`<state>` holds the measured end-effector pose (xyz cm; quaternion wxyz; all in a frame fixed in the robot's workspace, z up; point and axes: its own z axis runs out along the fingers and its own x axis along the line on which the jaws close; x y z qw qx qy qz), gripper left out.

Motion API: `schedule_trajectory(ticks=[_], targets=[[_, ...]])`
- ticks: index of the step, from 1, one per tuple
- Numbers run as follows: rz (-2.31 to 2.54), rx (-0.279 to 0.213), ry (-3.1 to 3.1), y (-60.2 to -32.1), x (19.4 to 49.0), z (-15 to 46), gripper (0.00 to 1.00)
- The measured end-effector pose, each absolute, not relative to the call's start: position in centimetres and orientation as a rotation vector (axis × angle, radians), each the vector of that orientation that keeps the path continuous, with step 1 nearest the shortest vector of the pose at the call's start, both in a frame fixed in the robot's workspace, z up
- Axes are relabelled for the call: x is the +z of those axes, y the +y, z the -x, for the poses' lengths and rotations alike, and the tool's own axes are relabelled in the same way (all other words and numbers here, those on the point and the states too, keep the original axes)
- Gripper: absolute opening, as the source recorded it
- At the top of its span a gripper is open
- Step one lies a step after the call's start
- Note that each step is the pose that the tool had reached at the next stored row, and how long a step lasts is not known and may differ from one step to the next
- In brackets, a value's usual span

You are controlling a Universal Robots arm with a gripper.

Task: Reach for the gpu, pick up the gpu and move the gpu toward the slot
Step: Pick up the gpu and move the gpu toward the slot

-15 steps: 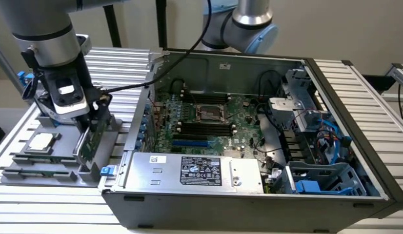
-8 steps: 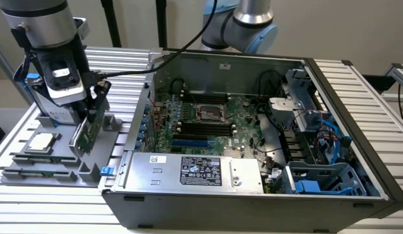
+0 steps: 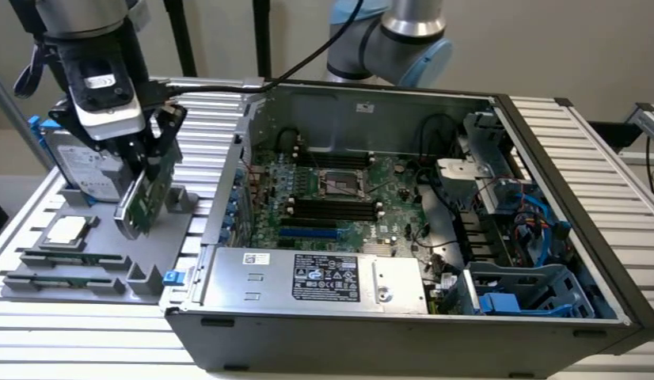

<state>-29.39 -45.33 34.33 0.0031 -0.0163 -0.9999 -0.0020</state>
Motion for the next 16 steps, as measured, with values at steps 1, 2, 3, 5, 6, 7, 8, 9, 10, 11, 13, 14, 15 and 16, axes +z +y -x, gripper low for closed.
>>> schedule_trajectory(ticks=[1,2,3,5,6,7,8,9,10,11,13,14,15,16], targets=[[0.051,-0.007,-3.135,-45.4,34.8,29.1,0.26],[0.050,-0.009,-3.135,-45.4,35.2,28.8,0.26],[0.050,-0.011,-3.135,-45.4,35.7,28.5,0.26],[0.048,-0.014,-3.135,-45.5,36.6,28.0,0.26],[0.048,-0.016,-3.134,-45.5,37.1,27.7,0.26],[0.047,-0.018,-3.134,-45.5,37.5,27.4,0.26],[0.047,-0.019,-3.134,-45.6,38.0,27.1,0.26],[0.046,-0.021,-3.134,-45.6,38.4,26.8,0.26],[0.045,-0.023,-3.134,-45.6,38.9,26.5,0.26],[0.044,-0.025,-3.134,-45.6,39.3,26.2,0.26],[0.043,-0.030,-3.134,-45.7,40.2,25.5,0.26],[0.042,-0.033,-3.134,-45.7,40.6,25.1,0.26],[0.040,-0.037,-3.134,-45.7,40.9,24.7,0.26],[0.039,-0.041,-3.134,-45.7,41.3,24.3,0.26]])
